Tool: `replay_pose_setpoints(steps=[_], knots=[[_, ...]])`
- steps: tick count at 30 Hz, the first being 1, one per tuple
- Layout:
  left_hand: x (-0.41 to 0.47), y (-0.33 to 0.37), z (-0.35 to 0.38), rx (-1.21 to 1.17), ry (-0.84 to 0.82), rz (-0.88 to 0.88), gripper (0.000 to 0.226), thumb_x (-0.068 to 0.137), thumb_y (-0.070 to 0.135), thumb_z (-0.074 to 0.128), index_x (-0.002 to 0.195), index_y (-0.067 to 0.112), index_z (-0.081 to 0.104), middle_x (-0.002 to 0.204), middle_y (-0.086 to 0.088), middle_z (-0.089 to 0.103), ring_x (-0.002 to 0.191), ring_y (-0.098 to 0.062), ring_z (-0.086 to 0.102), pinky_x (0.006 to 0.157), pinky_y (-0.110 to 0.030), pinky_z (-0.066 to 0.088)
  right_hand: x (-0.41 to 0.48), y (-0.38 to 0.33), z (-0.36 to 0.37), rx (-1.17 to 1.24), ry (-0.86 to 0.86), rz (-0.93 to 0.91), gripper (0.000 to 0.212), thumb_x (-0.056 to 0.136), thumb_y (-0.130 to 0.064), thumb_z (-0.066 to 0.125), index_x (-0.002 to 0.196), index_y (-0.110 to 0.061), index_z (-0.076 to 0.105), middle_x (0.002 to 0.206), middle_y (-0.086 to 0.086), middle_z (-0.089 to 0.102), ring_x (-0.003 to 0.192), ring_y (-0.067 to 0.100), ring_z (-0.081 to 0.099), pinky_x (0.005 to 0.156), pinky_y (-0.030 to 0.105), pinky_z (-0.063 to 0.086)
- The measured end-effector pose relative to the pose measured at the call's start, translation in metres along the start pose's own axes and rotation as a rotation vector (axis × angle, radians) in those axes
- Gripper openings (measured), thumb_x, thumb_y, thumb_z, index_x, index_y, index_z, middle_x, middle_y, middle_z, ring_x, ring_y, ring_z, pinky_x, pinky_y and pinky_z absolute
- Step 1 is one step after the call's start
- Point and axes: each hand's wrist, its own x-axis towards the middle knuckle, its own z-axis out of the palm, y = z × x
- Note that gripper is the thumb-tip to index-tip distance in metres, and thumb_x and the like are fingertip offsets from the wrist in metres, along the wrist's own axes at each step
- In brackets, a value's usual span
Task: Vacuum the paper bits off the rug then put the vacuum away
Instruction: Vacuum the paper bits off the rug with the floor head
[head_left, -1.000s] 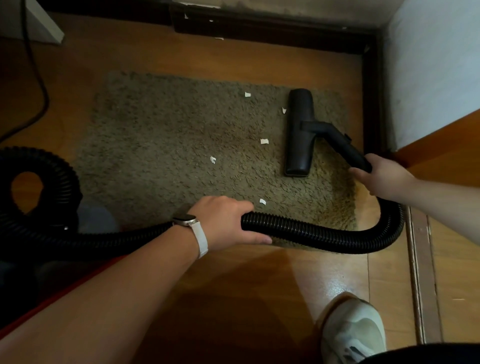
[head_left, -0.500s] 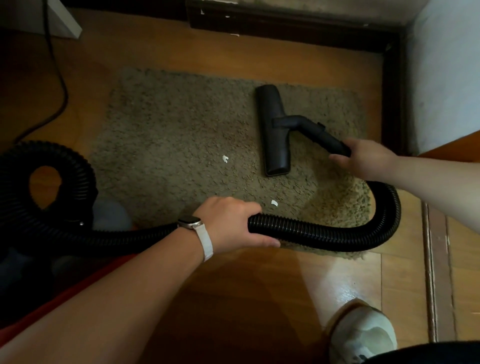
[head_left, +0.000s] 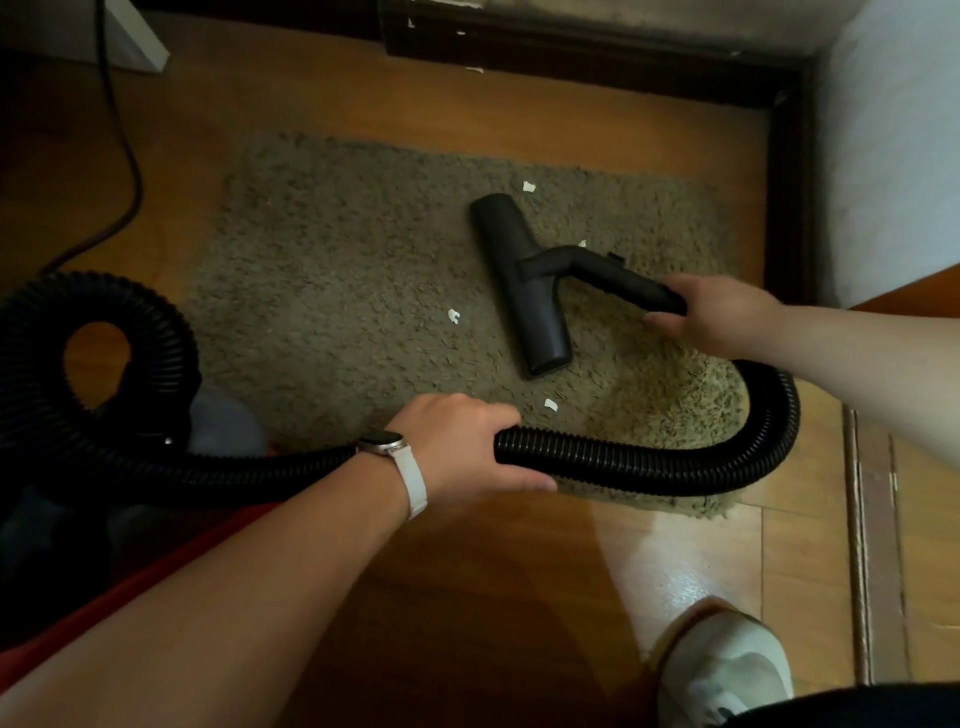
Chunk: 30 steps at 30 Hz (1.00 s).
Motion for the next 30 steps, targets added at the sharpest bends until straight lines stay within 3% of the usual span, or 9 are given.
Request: replay_pose_setpoints(steps=[9, 16, 23, 27, 30], knots=[[0.005, 0.002, -0.002, 0.017, 0.025, 0.015, 0.063, 0.071, 0.091, 0.041, 0.089, 0.032, 0.055, 0.073, 0.013, 0.055, 0.071, -0.009, 0.057, 0.065, -0.028, 0.046, -0.019, 0.038, 0.005, 0.056, 0.095, 0.022, 0.025, 0.098, -0.043, 0.055, 0.111, -0.022, 0.054, 0.077, 0.004, 0.062, 0.064, 0.021, 0.061, 0.05, 0.031, 0.04], [-0.002, -0.001, 0.0, 0.024, 0.009, 0.023, 0.059, 0.073, 0.089, 0.042, 0.089, 0.033, 0.053, 0.073, 0.013, 0.054, 0.07, -0.009, 0.055, 0.061, -0.027, 0.04, -0.014, 0.006, 0.007, 0.018, 0.076, -0.079, 0.021, 0.097, -0.043, 0.056, 0.111, -0.027, 0.054, 0.073, 0.002, 0.063, 0.058, 0.02, 0.061, 0.047, 0.029, 0.042], [-0.018, -0.008, 0.005, -0.022, -0.017, -0.01, 0.058, 0.072, 0.089, 0.044, 0.086, 0.033, 0.051, 0.073, 0.012, 0.056, 0.07, -0.008, 0.055, 0.059, -0.027, 0.04, 0.003, -0.045, 0.004, -0.141, 0.051, -0.198, 0.037, 0.097, -0.047, 0.055, 0.128, -0.028, 0.052, 0.075, -0.003, 0.062, 0.061, 0.014, 0.06, 0.048, 0.027, 0.044], [-0.031, -0.013, 0.01, -0.025, -0.011, -0.03, 0.062, 0.072, 0.088, 0.043, 0.092, 0.031, 0.055, 0.077, 0.011, 0.058, 0.073, -0.01, 0.058, 0.067, -0.03, 0.05, 0.01, -0.068, 0.005, -0.241, 0.017, -0.233, 0.039, 0.096, -0.056, 0.05, 0.124, -0.029, 0.051, 0.075, -0.003, 0.059, 0.062, 0.015, 0.057, 0.05, 0.029, 0.045], [-0.033, -0.016, 0.013, -0.017, 0.003, -0.032, 0.062, 0.073, 0.088, 0.043, 0.093, 0.031, 0.056, 0.076, 0.01, 0.059, 0.072, -0.01, 0.059, 0.064, -0.029, 0.049, 0.014, -0.075, 0.007, -0.295, 0.026, -0.238, 0.043, 0.097, -0.058, 0.047, 0.13, -0.03, 0.047, 0.076, -0.003, 0.059, 0.061, 0.014, 0.058, 0.047, 0.027, 0.042]])
